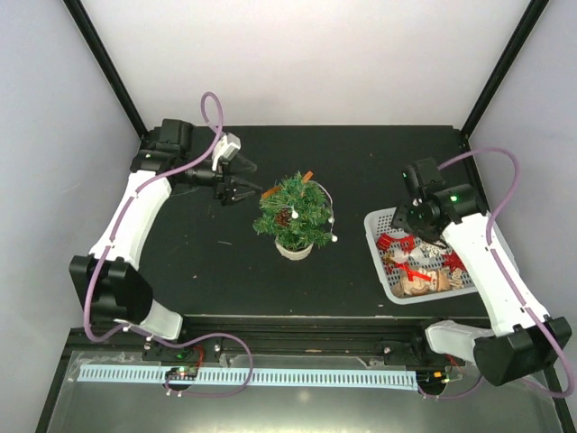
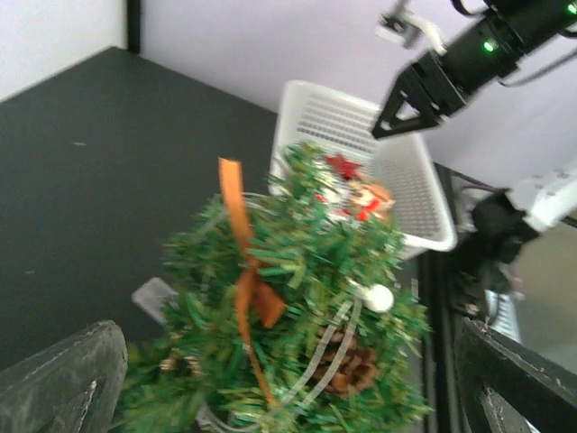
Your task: Decorate the small christmas tree
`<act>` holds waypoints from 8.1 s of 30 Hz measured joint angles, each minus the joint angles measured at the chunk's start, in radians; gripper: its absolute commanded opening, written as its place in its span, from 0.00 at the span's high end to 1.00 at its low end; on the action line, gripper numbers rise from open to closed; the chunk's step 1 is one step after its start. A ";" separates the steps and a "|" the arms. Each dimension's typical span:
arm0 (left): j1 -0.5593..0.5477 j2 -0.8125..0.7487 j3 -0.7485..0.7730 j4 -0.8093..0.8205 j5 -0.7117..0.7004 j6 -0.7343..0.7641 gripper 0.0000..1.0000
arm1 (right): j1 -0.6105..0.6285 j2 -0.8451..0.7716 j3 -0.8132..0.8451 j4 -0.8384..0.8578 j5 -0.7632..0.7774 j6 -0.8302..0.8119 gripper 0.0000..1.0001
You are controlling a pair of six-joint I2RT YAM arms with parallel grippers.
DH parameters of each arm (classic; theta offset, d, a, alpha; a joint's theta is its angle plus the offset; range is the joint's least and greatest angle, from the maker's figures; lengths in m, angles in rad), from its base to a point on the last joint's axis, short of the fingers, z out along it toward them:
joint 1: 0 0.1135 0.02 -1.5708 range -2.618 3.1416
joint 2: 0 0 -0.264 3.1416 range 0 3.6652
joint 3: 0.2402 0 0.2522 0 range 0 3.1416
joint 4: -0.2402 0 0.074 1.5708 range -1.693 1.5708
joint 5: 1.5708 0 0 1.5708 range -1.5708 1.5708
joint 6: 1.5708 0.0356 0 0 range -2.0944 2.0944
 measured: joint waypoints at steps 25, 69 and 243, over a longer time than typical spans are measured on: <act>-0.031 -0.003 -0.011 0.264 -0.201 -0.277 0.01 | -0.462 0.275 -0.339 0.425 -0.116 -0.118 0.51; -0.031 -0.030 -0.020 0.170 -0.169 -0.174 0.01 | -0.506 0.415 -0.369 0.539 -0.155 -0.195 0.91; -0.090 0.037 -0.021 0.143 -0.202 -0.169 0.01 | 0.348 0.336 0.397 0.198 -0.426 -0.176 0.87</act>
